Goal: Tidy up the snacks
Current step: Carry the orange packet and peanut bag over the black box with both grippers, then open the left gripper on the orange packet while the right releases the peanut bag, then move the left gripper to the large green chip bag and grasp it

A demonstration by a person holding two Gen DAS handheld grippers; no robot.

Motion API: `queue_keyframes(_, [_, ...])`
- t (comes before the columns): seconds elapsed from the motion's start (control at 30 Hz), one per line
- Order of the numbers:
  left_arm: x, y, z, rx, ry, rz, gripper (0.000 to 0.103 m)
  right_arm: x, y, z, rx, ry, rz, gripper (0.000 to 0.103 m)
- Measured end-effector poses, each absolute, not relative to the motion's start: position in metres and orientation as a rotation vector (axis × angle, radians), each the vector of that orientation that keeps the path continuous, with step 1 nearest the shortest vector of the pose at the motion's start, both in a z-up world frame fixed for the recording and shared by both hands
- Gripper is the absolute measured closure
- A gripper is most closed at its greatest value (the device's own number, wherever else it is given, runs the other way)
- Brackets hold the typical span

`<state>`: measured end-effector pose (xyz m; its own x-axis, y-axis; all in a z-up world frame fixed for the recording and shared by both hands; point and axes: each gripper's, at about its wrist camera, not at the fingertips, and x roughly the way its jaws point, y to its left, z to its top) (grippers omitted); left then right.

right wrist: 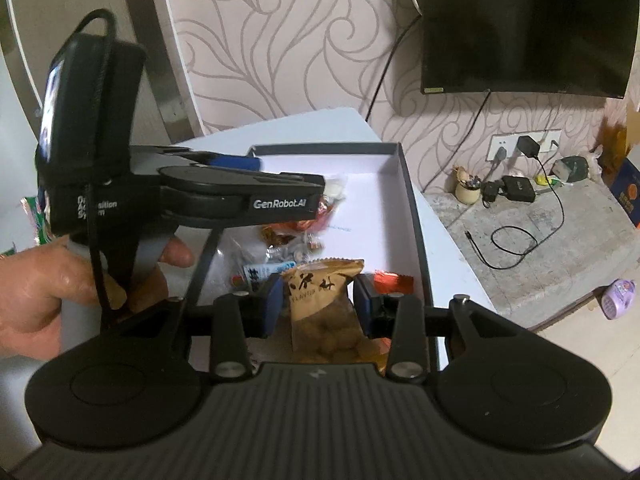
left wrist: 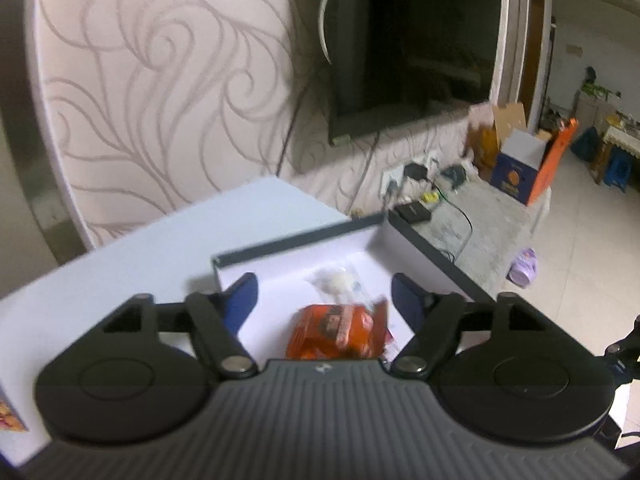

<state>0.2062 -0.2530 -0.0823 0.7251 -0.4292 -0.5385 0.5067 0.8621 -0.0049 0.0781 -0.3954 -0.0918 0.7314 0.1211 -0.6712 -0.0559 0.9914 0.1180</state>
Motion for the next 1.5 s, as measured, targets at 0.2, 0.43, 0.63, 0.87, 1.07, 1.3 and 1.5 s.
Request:
queue_keyframes(0.2, [0.199, -0.241, -0.071, 0.138, 0.547, -0.509, 0.026, 0.074, -0.388, -0.081, 0.094, 0.717, 0.120, 0.055])
queue_keyframes(0.43, [0.186, -0.230, -0.062, 0.124, 0.537, -0.503, 0.026, 0.060, -0.382, -0.071, 0.090, 0.688, 0.102, 0.036])
queue_keyframes(0.63, [0.167, -0.211, -0.049, 0.102, 0.511, -0.482, 0.026, 0.040, -0.383, -0.061, 0.140, 0.640, 0.077, 0.019])
queue_keyframes(0.87, [0.138, -0.152, -0.036, 0.022, 0.493, -0.401, 0.025, 0.022, -0.373, -0.039, 0.216, 0.569, 0.086, 0.010])
queue_keyframes(1.07, [0.105, -0.079, -0.037, -0.007, 0.500, -0.306, 0.024, 0.033, -0.338, -0.035, 0.251, 0.594, 0.169, 0.010])
queue_keyframes(1.3, [0.068, 0.013, -0.037, 0.043, 0.492, -0.225, 0.023, 0.042, -0.268, -0.041, 0.221, 0.654, 0.319, 0.010])
queue_keyframes(1.5, [0.058, 0.067, -0.045, 0.080, 0.551, -0.226, 0.023, 0.045, -0.224, -0.048, 0.229, 0.697, 0.378, 0.010])
